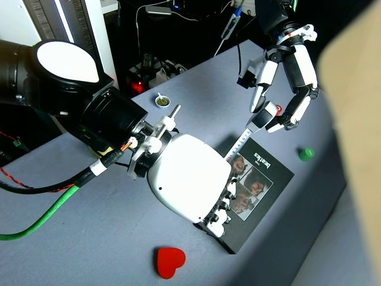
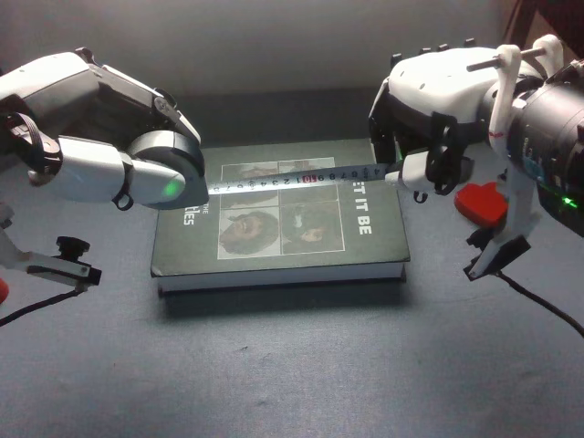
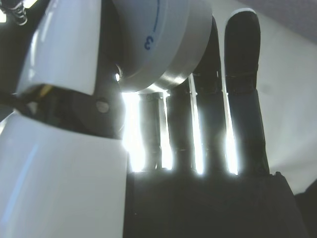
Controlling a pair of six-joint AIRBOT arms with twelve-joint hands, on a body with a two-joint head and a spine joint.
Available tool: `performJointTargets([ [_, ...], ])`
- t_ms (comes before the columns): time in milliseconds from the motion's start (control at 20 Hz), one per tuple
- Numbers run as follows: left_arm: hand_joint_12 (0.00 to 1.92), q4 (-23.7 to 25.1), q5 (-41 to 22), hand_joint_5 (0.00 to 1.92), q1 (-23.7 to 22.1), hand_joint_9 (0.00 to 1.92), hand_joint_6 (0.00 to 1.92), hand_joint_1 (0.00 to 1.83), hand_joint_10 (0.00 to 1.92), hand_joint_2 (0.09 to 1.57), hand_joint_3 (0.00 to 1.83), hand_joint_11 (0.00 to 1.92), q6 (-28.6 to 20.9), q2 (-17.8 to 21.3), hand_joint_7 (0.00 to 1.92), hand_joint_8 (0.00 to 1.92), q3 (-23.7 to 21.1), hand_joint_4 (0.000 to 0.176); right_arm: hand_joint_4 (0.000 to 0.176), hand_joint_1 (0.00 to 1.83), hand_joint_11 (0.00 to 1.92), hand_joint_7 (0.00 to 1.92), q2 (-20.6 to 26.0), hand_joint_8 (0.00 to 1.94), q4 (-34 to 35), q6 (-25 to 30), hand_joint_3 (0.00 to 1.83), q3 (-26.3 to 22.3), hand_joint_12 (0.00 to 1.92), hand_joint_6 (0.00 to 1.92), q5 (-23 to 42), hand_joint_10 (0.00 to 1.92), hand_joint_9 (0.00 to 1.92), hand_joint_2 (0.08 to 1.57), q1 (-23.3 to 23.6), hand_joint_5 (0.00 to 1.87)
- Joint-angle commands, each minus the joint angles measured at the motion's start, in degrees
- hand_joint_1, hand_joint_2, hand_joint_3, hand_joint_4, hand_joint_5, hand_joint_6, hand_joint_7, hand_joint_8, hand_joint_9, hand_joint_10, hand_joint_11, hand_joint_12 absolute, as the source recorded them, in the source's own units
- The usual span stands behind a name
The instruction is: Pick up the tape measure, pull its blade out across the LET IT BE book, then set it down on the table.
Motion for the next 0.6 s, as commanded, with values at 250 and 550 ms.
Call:
performJointTargets([
  [250, 1.24, 0.0, -6.7, 1.03, -0.4, 0.91, 0.70, 1.38, 1.26, 1.09, 0.00, 0.77, -0.4, 0.4, 1.06, 0.89, 0.3, 0.000, 0.000, 1.21, 0.64, 0.97, 1.8, 1.16, -4.5, -0.5, 0.00, 0.8, 1.51, 1.06, -2.8, 1.06, 0.77, 1.15, 0.5, 0.86],
  [550, 1.24, 0.0, -6.9, 1.03, -0.4, 0.91, 0.71, 1.38, 1.26, 1.09, 0.00, 0.77, -0.4, 0.3, 1.05, 0.90, 0.3, 0.000, 0.000, 1.22, 0.65, 0.98, 3.0, 1.16, -5.2, -0.4, 0.00, 1.3, 1.51, 1.06, -2.0, 1.06, 0.78, 1.15, 0.2, 0.85],
])
